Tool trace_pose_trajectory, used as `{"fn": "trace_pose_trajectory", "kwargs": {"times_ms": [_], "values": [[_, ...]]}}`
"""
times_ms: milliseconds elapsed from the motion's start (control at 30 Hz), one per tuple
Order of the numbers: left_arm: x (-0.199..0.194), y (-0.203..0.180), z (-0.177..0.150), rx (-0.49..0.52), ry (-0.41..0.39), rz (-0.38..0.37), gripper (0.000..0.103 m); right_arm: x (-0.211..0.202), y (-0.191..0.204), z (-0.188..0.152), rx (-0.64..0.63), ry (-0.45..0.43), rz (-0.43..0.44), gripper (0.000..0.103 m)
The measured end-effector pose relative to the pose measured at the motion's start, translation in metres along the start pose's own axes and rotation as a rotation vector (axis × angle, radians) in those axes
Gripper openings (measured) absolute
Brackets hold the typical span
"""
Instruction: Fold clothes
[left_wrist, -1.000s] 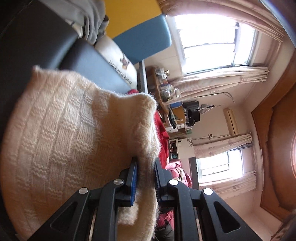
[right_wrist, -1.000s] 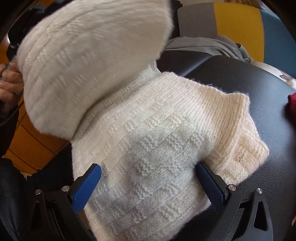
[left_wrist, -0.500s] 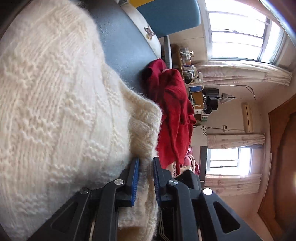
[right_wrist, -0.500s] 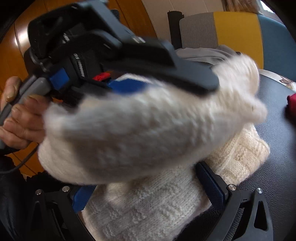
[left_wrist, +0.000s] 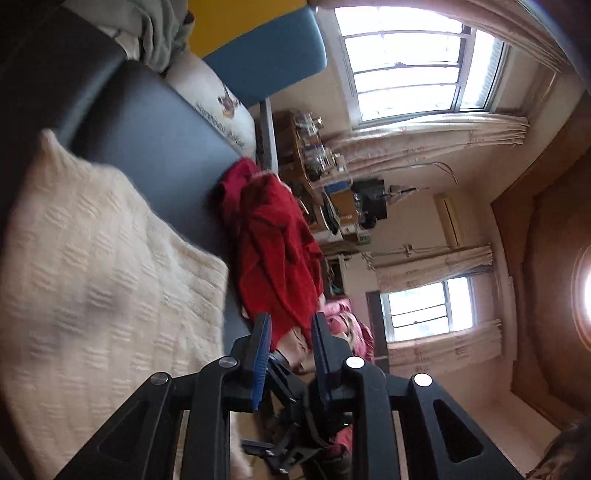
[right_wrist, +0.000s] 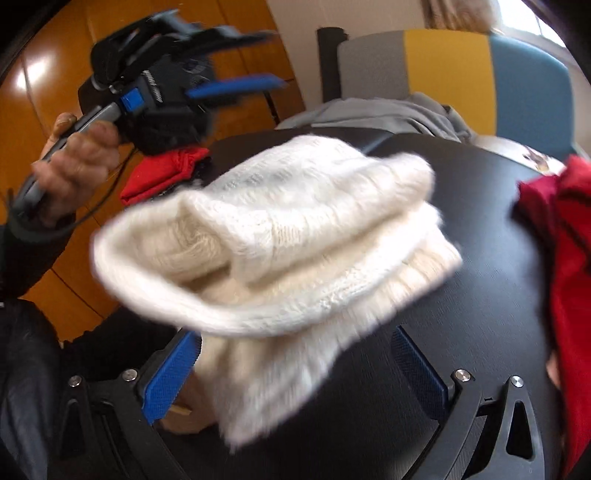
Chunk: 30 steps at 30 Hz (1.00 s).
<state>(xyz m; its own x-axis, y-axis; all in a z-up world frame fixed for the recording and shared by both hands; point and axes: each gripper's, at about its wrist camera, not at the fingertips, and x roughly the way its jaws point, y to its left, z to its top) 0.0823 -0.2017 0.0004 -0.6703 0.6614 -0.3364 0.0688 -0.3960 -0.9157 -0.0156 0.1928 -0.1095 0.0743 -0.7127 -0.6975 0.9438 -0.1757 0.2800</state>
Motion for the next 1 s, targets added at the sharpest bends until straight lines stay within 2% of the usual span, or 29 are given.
{"fn": "trace_pose_trajectory", "kwargs": {"times_ms": [67,167,200,267,367,467,533,567,600,633,700,833,933,1000], "values": [[-0.024,0.010,0.004,0.040,-0.076,0.085,0.022,-0.016,0.006,-0.001,0.005,0.019,0.006,0.103],[-0.045,0.035,0.000,0.065,-0.144,0.210,0.022,-0.019,0.032,0.012,-0.047,0.036,0.099,0.103],[-0.049,0.046,-0.004,0.057,-0.159,0.229,0.022,-0.020,0.040,0.017,-0.065,0.042,0.131,0.103],[-0.055,0.062,-0.012,0.050,-0.180,0.216,0.022,-0.022,0.058,0.026,-0.102,0.053,0.197,0.103],[-0.048,0.077,-0.023,0.052,-0.182,0.193,0.022,0.006,0.076,0.049,-0.142,0.100,0.301,0.103],[-0.021,0.079,-0.038,0.113,-0.128,0.200,0.022,0.050,0.078,0.057,-0.054,0.222,0.457,0.103],[-0.004,0.074,-0.048,0.183,-0.104,0.230,0.023,0.061,0.077,0.043,-0.011,0.264,0.506,0.103],[0.000,0.076,-0.051,0.207,-0.093,0.238,0.019,0.066,0.076,0.035,0.010,0.283,0.528,0.103],[0.003,0.079,-0.053,0.207,-0.080,0.230,0.011,0.070,0.071,0.023,0.034,0.300,0.501,0.103],[0.005,0.082,-0.055,0.206,-0.068,0.220,0.007,0.072,0.063,0.007,0.071,0.319,0.455,0.103],[0.006,0.088,-0.055,0.187,-0.050,0.196,0.002,0.061,0.048,-0.012,0.172,0.247,0.468,0.102],[0.005,0.086,-0.054,0.167,-0.054,0.191,0.002,0.037,0.035,-0.034,0.345,0.120,0.459,0.102],[0.000,0.081,-0.057,0.177,-0.064,0.195,0.002,0.001,0.041,-0.029,0.351,0.037,0.370,0.103],[-0.002,0.076,-0.059,0.186,-0.077,0.191,0.010,-0.019,0.033,-0.015,0.345,-0.061,0.293,0.103]]}}
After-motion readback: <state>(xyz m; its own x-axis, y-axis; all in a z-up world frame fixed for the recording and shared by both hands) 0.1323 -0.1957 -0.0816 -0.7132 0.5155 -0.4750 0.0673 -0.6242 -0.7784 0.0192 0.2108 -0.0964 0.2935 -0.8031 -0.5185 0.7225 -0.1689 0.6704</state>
